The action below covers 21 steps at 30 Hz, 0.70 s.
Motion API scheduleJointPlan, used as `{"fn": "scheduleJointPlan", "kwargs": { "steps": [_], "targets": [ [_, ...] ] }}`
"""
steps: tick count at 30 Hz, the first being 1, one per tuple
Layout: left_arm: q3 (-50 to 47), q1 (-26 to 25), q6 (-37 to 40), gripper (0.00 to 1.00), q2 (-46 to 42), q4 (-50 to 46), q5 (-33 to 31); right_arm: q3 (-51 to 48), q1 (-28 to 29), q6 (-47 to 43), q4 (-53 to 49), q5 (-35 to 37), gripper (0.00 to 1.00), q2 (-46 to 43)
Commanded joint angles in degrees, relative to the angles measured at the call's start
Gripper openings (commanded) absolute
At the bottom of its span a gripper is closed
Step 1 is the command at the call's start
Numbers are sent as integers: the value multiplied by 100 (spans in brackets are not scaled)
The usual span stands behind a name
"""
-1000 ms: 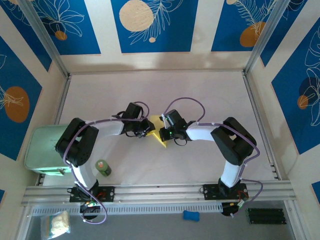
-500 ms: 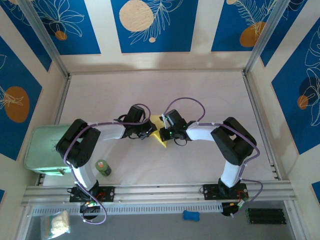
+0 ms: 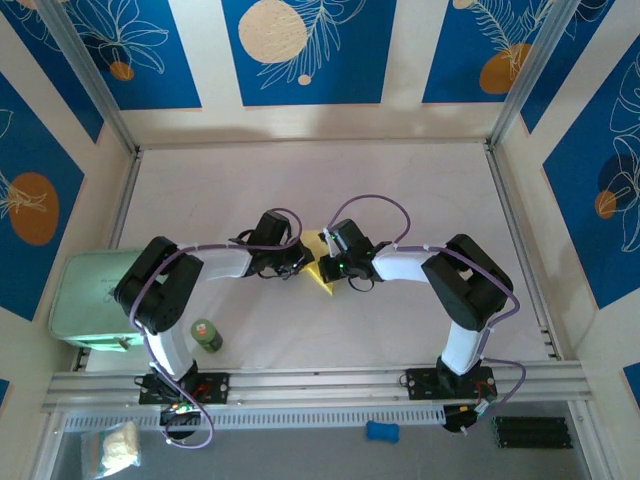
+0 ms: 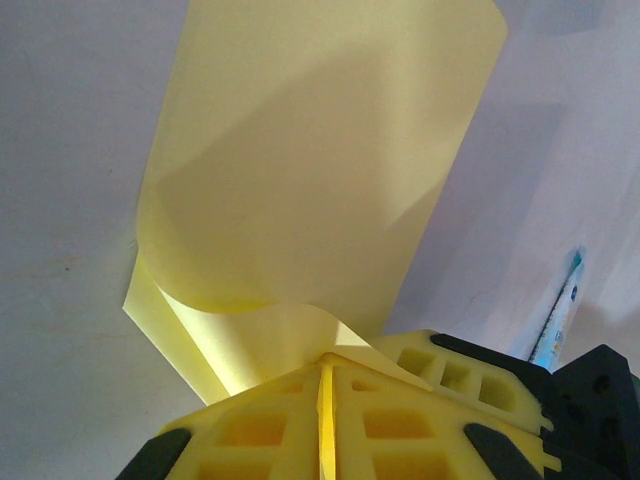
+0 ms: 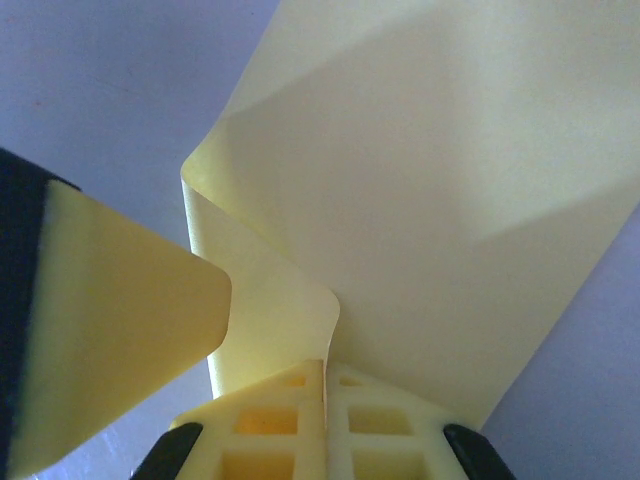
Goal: Fold a paper plane with a square sheet of paper (pick it up from the middle)
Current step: Third fold the triangle at the center of the table.
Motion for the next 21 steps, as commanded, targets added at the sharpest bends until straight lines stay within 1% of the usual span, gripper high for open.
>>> {"fn": "scheduleJointPlan", "kwargs": {
  "steps": [1, 21],
  "targets": [
    [-47, -39, 96, 12, 181, 25, -9, -35, -50, 36, -298, -10, 0, 196],
    [-135, -38, 104, 11, 270, -16, -131, -1, -58, 55, -342, -19, 0, 254]
  ]
}}
